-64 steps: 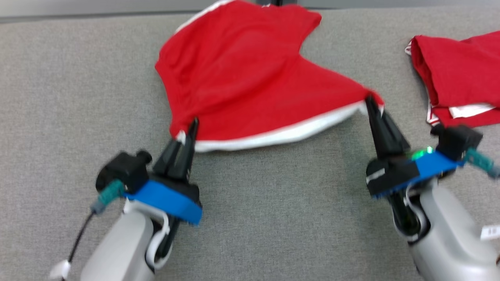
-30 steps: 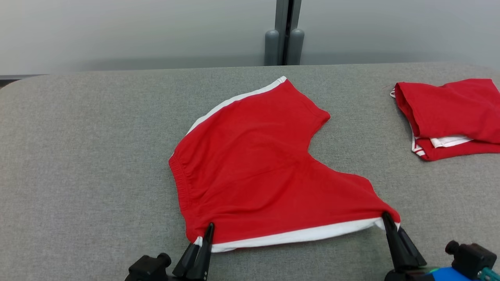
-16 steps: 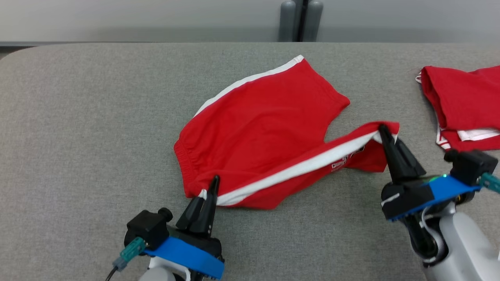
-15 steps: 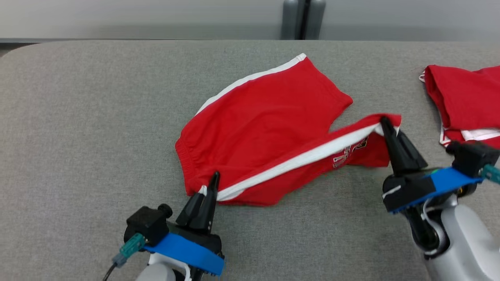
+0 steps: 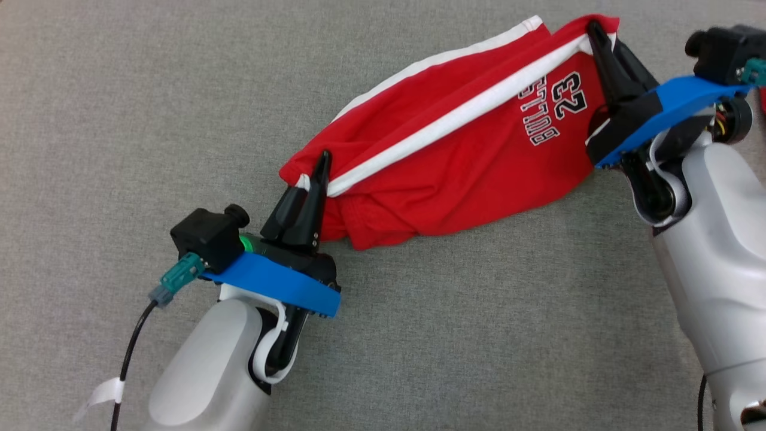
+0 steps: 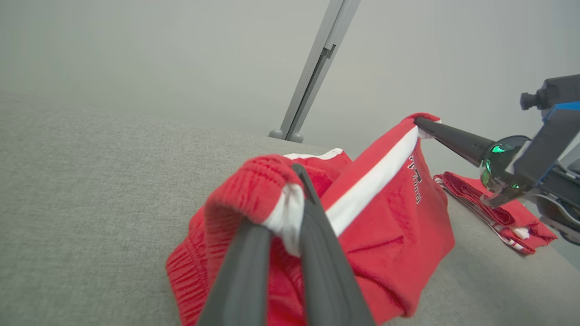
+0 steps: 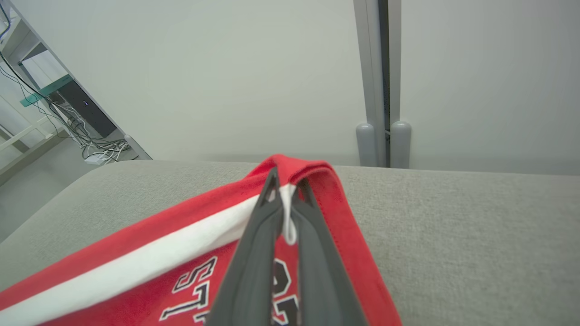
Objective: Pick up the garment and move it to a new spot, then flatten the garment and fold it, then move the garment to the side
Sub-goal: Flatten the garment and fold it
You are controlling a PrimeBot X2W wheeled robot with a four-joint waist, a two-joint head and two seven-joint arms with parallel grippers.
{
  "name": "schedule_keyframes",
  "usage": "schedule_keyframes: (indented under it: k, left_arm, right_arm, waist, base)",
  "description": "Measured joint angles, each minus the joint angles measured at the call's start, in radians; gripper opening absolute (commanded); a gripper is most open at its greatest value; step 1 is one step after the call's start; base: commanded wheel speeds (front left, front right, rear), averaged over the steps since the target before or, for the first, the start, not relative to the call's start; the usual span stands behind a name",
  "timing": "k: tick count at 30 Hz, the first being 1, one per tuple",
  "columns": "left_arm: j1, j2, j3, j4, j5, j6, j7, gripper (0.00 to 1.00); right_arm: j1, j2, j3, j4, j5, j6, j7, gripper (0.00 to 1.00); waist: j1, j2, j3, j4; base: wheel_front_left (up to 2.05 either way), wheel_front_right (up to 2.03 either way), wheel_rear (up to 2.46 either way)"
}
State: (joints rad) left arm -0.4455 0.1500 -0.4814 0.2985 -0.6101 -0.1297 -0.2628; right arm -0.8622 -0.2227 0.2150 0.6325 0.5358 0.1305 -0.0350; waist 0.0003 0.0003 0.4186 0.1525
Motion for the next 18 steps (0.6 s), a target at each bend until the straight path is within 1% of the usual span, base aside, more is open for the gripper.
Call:
schedule_keyframes:
  k: [7,8,9,10,11,14,18]
  left_arm:
    - [-0.078,-0.021,0.014,0.048,-0.014,0.000,0.000,0.00]
    - [-0.085,-0.023,0.014,0.056,-0.013,0.000,0.000,0.22]
    - [-0.093,-0.024,0.013,0.063,-0.010,0.000,0.000,0.92]
    - [-0.100,-0.022,0.011,0.068,0.018,0.000,0.000,1.00]
    - [-0.107,-0.019,0.011,0.075,0.050,0.000,0.000,1.00]
    - [-0.109,-0.030,0.034,0.081,0.053,0.000,0.000,1.00]
    - [-0.080,-0.030,0.056,0.074,0.075,0.000,0.000,1.00]
  right_arm:
    - [-0.181,0.026,0.018,0.219,-0.037,0.000,-0.019,0.00]
    - [-0.198,0.029,0.019,0.248,-0.042,0.000,-0.021,0.05]
    - [-0.213,0.030,0.024,0.276,-0.047,0.000,-0.022,0.87]
    - [-0.225,0.032,0.030,0.299,-0.051,0.000,-0.023,1.00]
    - [-0.233,0.036,0.037,0.317,-0.051,0.000,-0.029,1.00]
    - [-0.246,0.045,0.069,0.354,-0.051,0.000,-0.049,1.00]
    - [-0.245,0.029,0.111,0.391,-0.041,0.000,-0.064,1.00]
  waist:
    - [-0.0002,0.0000,0.061,0.026]
    - [-0.0002,0.0000,0.067,0.030]
    - [-0.0001,0.0000,0.073,0.034]
    - [-0.0001,0.0001,0.077,0.039]
    - [-0.0001,0.0001,0.080,0.042]
    - [-0.0001,0.0001,0.079,0.045]
    - [-0.0004,-0.0001,0.059,0.043]
  base:
    - [0.00,0.00,0.00]
    - [0.00,0.00,0.00]
    - [0.00,0.00,0.00]
    - [0.00,0.00,0.00]
    - [0.00,0.00,0.00]
    - [0.00,0.00,0.00]
    - [0.00,0.00,0.00]
